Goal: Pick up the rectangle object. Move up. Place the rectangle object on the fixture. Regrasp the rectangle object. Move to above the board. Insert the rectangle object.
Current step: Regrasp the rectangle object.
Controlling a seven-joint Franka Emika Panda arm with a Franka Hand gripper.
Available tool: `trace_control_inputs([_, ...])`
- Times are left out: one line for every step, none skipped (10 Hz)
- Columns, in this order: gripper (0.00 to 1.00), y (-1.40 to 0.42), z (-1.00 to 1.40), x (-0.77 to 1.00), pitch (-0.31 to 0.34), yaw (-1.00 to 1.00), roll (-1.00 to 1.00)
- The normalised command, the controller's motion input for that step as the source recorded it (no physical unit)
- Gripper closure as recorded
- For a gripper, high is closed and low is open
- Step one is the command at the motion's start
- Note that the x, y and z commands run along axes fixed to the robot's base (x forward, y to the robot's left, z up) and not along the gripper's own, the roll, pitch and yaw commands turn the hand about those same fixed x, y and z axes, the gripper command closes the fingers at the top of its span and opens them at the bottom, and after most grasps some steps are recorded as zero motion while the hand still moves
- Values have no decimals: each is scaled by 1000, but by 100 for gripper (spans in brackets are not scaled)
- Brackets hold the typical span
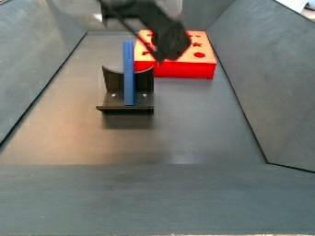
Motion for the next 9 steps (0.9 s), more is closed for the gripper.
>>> trace_control_inputs([0, 8, 752, -30, 94, 36, 57])
trace_control_inputs([0, 10, 439, -22, 106, 3, 39])
trace_control_inputs([0, 11, 313, -20, 108, -7, 37])
trace_control_inputs([0, -773, 460, 172, 73, 18, 1000])
trace_control_inputs([0, -714, 364, 163, 70, 17, 1000])
trace_control_inputs([0, -550, 242, 69, 67, 16, 1000])
trace_control_inputs([0, -356, 122, 20, 61, 15, 1000])
trace_control_inputs([0, -166, 68, -7, 58, 15, 1000])
trace_control_inputs([0, -80, 54, -22, 57, 14, 1000])
